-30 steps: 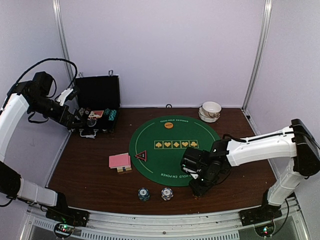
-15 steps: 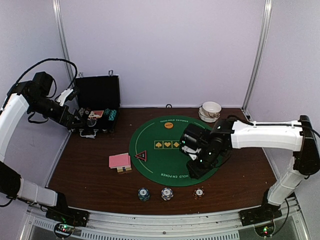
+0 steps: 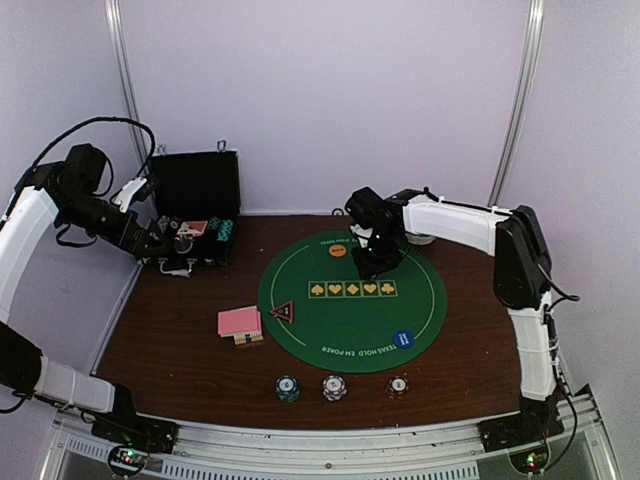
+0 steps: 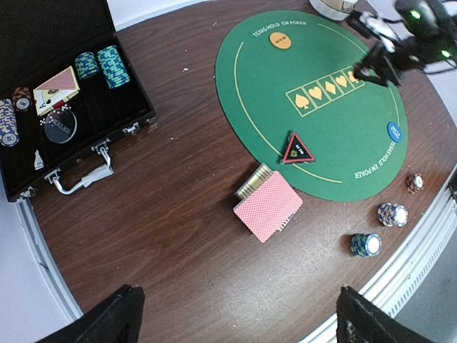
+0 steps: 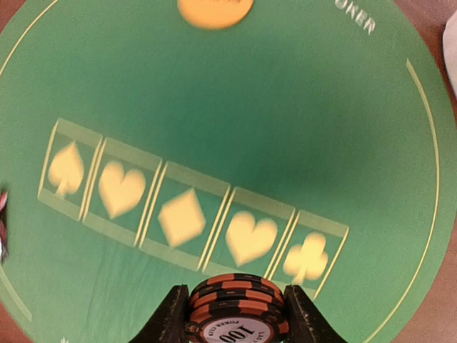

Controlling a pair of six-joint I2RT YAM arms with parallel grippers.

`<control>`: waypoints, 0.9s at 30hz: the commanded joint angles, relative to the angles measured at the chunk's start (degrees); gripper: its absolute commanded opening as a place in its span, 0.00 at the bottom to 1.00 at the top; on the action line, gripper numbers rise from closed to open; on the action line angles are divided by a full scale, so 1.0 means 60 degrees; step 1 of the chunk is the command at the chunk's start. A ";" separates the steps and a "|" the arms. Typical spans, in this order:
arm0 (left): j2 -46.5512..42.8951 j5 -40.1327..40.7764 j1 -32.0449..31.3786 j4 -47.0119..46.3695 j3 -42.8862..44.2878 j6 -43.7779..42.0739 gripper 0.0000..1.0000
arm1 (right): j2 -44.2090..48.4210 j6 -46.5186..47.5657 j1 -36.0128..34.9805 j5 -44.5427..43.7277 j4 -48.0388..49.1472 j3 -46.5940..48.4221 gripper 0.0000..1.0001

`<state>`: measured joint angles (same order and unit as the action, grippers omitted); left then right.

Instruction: Distribute texas hold em gaming equipment

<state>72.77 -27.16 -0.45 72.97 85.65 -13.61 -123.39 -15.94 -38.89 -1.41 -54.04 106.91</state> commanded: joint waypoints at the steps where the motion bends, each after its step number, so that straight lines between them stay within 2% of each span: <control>1: 0.0017 -0.0173 -0.0013 -0.0157 0.0132 -0.0090 0.97 | -0.1449 0.0536 0.0538 -0.0409 0.0121 0.2270 0.10; 8: 0.0017 -0.0236 -0.0013 -0.0289 -0.0048 -0.0076 0.98 | -0.3616 0.0590 0.0976 -0.0045 0.0094 0.4800 0.12; 15: 0.0021 -0.0294 -0.0013 -0.0354 -0.0141 -0.0072 0.98 | -0.4625 0.0358 0.1207 0.0206 0.0301 0.5500 0.19; 17: 0.0014 -0.0275 -0.0013 -0.0367 -0.0200 -0.0112 0.97 | -0.4764 0.0316 0.1259 0.0213 0.0369 0.5502 0.28; 19: 0.0008 -0.0226 -0.0013 -0.0402 -0.0271 -0.0130 0.98 | -0.4852 0.0299 0.1267 0.0209 0.0354 0.5520 0.49; 20: 0.0014 -0.0218 -0.0013 -0.0425 -0.0285 -0.0134 0.97 | -0.4875 0.0286 0.1268 0.0206 0.0337 0.5517 0.55; 27: -0.0027 -0.0196 -0.0013 -0.0429 -0.0336 -0.0102 0.98 | -0.4370 0.0409 0.1253 0.0207 0.0256 0.5549 0.65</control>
<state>72.77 -27.90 -0.45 72.25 83.99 -13.63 -150.91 -13.76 -31.62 -0.16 -51.94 139.24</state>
